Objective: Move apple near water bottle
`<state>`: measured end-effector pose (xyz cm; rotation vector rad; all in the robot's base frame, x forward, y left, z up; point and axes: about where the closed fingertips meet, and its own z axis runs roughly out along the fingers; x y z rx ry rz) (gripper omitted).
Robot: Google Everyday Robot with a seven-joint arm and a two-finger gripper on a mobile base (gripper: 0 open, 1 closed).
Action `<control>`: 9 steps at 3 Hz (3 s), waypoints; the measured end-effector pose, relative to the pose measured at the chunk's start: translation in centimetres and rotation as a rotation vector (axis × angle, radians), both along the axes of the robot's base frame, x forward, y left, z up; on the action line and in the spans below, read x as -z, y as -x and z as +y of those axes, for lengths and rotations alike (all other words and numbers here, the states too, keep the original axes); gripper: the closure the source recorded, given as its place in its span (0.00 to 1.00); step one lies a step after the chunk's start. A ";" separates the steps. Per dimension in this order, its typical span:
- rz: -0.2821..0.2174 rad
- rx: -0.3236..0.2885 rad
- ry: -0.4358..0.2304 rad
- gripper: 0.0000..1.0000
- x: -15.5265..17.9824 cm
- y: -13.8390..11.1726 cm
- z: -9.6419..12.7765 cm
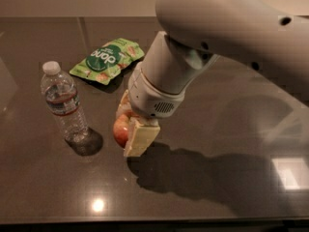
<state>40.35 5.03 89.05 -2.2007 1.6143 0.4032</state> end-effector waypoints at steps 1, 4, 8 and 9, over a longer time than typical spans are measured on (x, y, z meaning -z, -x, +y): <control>0.004 0.017 -0.011 1.00 0.6 -1.9 1.3; 0.025 0.007 -0.025 1.00 2.3 -4.4 4.8; 0.044 -0.032 -0.016 0.36 3.7 -5.3 7.2; 0.036 -0.040 -0.014 0.14 3.6 -5.6 7.1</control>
Offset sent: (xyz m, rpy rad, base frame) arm 0.0543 0.0363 -0.0248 0.0261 0.0234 -0.0256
